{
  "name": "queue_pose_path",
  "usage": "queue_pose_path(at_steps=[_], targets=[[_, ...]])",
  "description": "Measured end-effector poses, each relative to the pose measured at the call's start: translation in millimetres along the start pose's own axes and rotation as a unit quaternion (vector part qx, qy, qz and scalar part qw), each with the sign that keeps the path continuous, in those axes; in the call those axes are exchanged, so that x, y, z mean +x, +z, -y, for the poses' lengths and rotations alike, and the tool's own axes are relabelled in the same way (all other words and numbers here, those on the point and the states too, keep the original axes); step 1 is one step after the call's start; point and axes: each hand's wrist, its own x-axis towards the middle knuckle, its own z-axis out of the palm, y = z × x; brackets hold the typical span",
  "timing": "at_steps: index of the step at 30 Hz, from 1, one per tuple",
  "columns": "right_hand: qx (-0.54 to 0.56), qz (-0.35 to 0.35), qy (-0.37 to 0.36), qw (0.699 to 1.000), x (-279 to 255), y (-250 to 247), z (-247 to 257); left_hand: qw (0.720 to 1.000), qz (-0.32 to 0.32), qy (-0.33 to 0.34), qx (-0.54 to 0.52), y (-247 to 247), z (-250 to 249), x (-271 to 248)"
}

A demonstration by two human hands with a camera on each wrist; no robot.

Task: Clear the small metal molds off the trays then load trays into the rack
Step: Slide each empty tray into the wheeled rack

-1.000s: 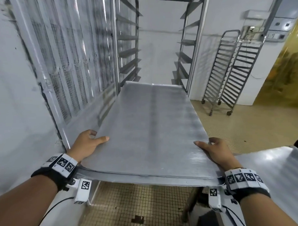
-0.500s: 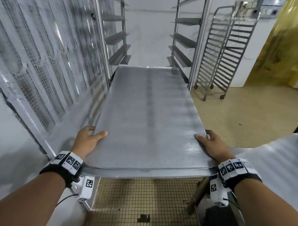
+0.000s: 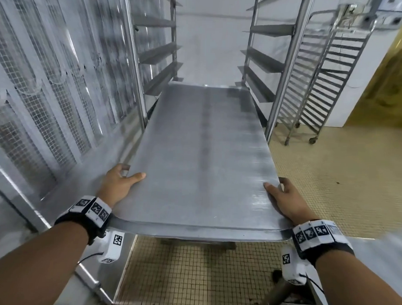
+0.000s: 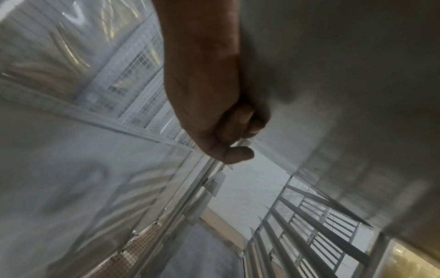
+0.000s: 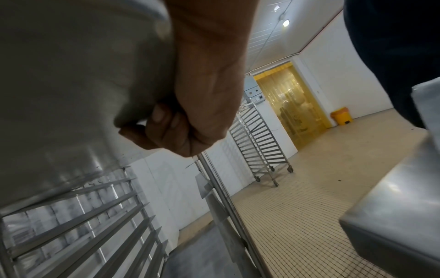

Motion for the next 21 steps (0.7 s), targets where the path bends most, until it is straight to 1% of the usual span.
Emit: queue_pose_path(at_steps=[8, 12, 16, 21], targets=[[-0.060, 0.006, -0.023, 0.998, 70.1, 3.3, 20.4, 1.000, -0.002, 0.011, 0.026, 25.3, -20.8, 53.2], [-0.044, 0.007, -0.009, 0.999, 100.5, 7.6, 21.0, 1.000, 0.001, 0.012, 0.023, 35.7, -28.1, 82.1], [-0.027, 0.002, 0.000, 1.000, 125.0, 14.2, 33.3, 1.000, 0.004, 0.019, 0.013, 44.0, -34.9, 109.6], [-0.056, -0.019, -0.005, 0.998, 147.9, 24.0, 49.4, 0.999, 0.009, 0.045, 0.028, 47.3, -50.2, 141.9]])
